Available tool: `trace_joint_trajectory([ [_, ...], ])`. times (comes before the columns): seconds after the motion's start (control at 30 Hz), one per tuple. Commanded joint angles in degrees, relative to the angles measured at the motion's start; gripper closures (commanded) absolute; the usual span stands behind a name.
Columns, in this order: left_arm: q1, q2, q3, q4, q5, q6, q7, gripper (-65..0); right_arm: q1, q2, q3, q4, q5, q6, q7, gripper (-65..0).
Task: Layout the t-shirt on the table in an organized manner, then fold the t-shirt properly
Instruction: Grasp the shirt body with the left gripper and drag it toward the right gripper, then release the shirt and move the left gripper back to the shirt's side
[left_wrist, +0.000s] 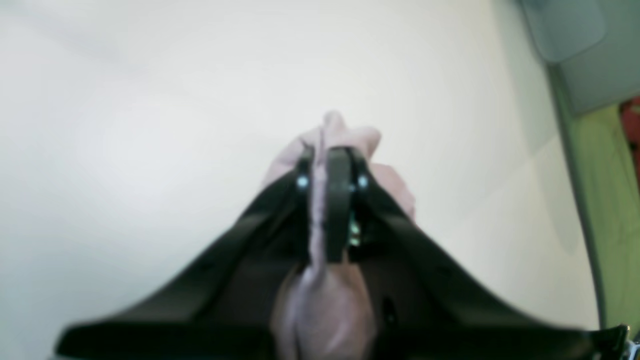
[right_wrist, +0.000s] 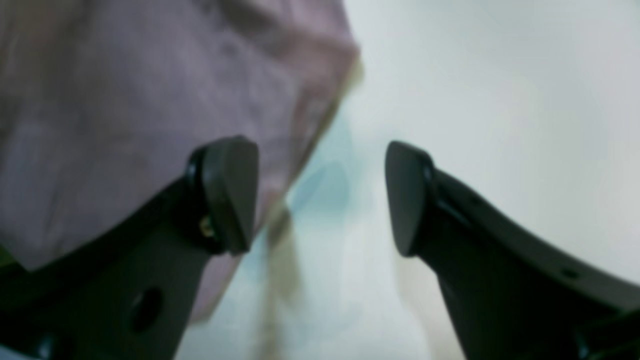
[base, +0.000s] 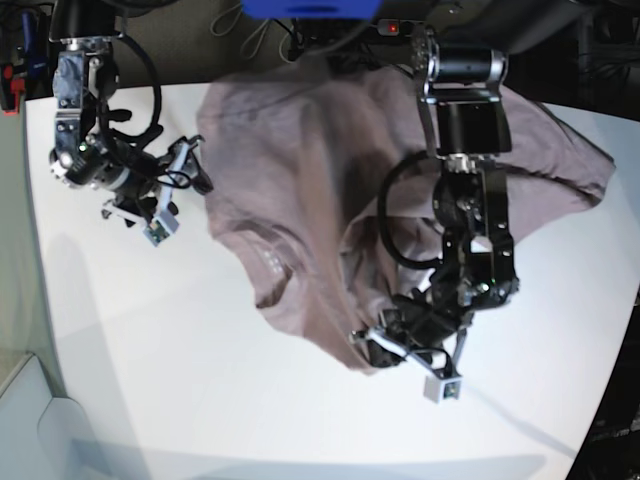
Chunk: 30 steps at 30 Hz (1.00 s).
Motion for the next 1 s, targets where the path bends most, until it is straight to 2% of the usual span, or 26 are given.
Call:
trace_joint_trajectory([
  [0.0, -2.9, 0.6, 0.3, 2.5, -1.2, -0.6, -1.7, 0.0, 0.7, 0.4, 0.2, 0.8, 0.9, 0.0, 1.1, -40.3],
  [0.1, -3.7, 1.5, 3.1, 6.0, -1.2, -0.8, -1.4, 0.0, 0.6, 0.4, 0.2, 0.8, 0.9, 0.0, 1.1, -40.2],
  [0.2, -3.6, 2.1, 9.9, 8.1, -0.7, -0.7, -1.6, 0.0, 0.6, 0.8, 0.3, 0.8, 0.9, 0.0, 1.1, -40.2],
  [0.37, -3.7, 1.7, 25.7, 3.4, -0.4, -0.5, -4.1, 0.0, 0.7, 2.4, 0.6, 1.2, 0.9, 0.0, 1.0, -40.1],
  [0.47, -3.6, 1.7, 32.7, -1.5, 4.4, -0.5, -6.3, -0.3, 0.5, 2.7, 0.7, 1.3, 0.9, 0.0, 1.0, -40.1],
  [0.6, -3.5, 2.1, 35.8, -7.4, 12.7, -0.5, -6.5, -0.5, 0.4, 3.7, 0.7, 1.3, 0.9, 0.0, 0.9, -40.0],
  [0.7, -3.5, 1.8, 35.7, -9.3, 13.4, -0.5, -6.5, -1.9, 0.4, 3.8, 0.7, 1.3, 0.9, 0.0, 0.8, -40.0],
  [0.77, -3.4, 1.6, 35.7, -9.3, 13.4, -0.5, -6.4, -7.7, 0.4, 3.8, 0.7, 1.3, 0.9, 0.0, 0.8, -40.0],
  [0.97, -1.4, 0.9, 35.8, -4.7, 13.5, -1.0, -6.3, -36.1, 0.4, 3.8, 0.7, 1.3, 0.9, 0.0, 0.9, -40.0],
])
